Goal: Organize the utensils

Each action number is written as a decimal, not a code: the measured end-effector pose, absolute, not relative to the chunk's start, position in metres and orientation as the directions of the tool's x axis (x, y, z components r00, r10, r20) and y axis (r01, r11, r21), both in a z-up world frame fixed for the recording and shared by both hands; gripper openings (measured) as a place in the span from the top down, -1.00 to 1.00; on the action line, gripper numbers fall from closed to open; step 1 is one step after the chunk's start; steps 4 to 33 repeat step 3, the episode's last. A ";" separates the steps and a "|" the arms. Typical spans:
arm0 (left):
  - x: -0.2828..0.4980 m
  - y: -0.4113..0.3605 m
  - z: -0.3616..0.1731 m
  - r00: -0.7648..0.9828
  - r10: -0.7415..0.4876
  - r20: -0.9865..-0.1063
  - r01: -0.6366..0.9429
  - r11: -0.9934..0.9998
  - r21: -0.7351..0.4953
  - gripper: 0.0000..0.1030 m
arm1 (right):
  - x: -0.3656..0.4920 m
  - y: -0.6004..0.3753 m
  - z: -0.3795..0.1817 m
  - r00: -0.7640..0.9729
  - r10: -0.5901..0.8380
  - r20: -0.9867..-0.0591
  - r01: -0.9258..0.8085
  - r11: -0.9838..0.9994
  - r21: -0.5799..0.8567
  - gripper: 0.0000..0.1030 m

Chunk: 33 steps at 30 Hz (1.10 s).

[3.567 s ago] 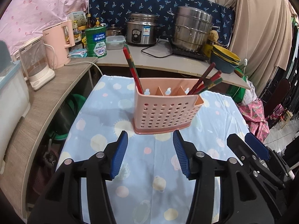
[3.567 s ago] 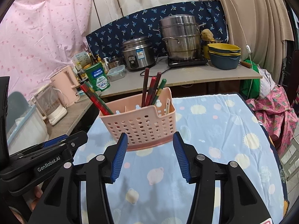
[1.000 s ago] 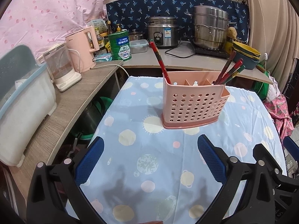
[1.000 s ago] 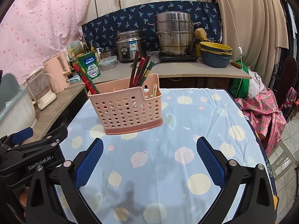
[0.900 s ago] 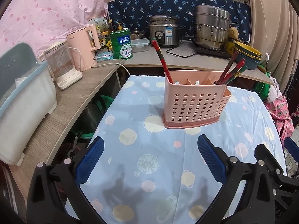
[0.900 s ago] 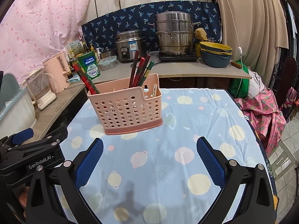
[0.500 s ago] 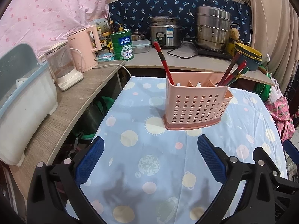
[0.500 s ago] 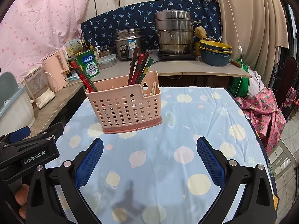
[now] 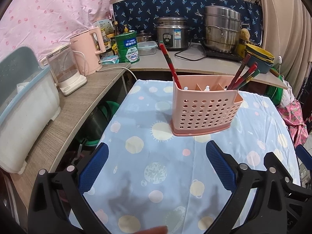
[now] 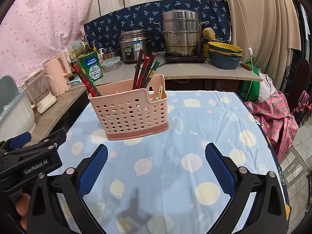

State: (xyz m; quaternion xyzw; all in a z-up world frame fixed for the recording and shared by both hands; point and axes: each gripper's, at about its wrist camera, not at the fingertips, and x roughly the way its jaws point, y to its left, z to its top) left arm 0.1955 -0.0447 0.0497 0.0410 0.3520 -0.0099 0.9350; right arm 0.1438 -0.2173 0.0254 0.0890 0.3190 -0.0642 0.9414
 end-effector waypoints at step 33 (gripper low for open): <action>0.196 -0.046 0.049 0.752 0.006 -0.659 0.056 0.996 0.073 -0.85 | 0.145 -0.217 0.025 0.788 -0.067 -0.612 0.179 0.976 0.124 -0.87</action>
